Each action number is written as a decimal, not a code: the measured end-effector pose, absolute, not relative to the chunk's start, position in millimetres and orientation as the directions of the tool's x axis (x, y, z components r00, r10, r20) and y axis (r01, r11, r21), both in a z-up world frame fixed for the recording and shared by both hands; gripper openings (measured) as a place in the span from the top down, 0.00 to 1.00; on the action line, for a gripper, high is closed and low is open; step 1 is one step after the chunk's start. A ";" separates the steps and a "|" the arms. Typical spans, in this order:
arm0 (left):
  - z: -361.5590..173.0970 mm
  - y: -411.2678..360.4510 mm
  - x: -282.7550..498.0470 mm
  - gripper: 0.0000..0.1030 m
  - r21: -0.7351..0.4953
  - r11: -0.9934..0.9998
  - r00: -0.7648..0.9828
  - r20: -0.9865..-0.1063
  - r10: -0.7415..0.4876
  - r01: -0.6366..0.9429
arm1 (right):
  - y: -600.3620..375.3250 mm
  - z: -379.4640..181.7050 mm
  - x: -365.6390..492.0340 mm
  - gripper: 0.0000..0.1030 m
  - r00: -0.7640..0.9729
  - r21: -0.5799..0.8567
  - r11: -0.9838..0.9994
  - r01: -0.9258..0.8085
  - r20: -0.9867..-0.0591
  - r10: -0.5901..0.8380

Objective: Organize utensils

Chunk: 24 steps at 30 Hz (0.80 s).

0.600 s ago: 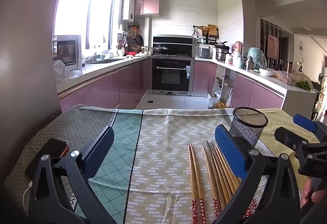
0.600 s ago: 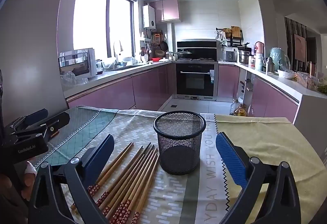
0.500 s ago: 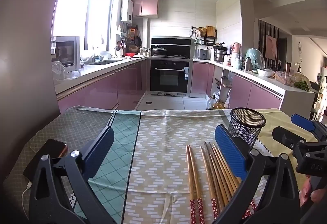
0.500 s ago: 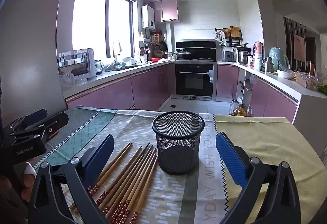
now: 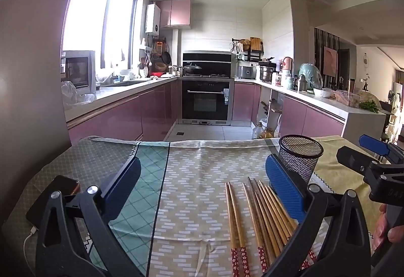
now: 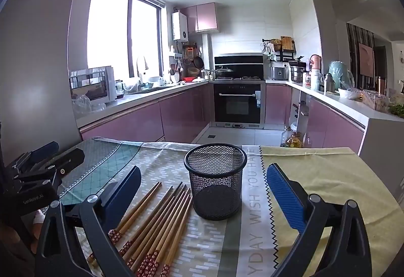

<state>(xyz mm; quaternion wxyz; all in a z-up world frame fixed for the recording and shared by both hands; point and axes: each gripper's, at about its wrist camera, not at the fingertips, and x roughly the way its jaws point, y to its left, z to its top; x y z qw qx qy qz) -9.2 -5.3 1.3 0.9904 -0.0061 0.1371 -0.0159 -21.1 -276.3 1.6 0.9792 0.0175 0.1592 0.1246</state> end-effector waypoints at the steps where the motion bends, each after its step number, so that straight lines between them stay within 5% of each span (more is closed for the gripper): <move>1: 1.5 -5.3 -9.1 0.06 -0.016 0.999 0.962 -0.270 -0.033 0.030 | -273.3 2.5 -21.7 0.06 0.920 0.069 0.969 -0.237 -0.303 0.247; 24: 2.4 -5.6 -14.1 0.06 -0.012 1.000 0.971 -0.237 -0.031 0.029 | -272.7 7.0 -23.6 0.06 0.926 0.068 0.970 -0.232 -0.291 0.242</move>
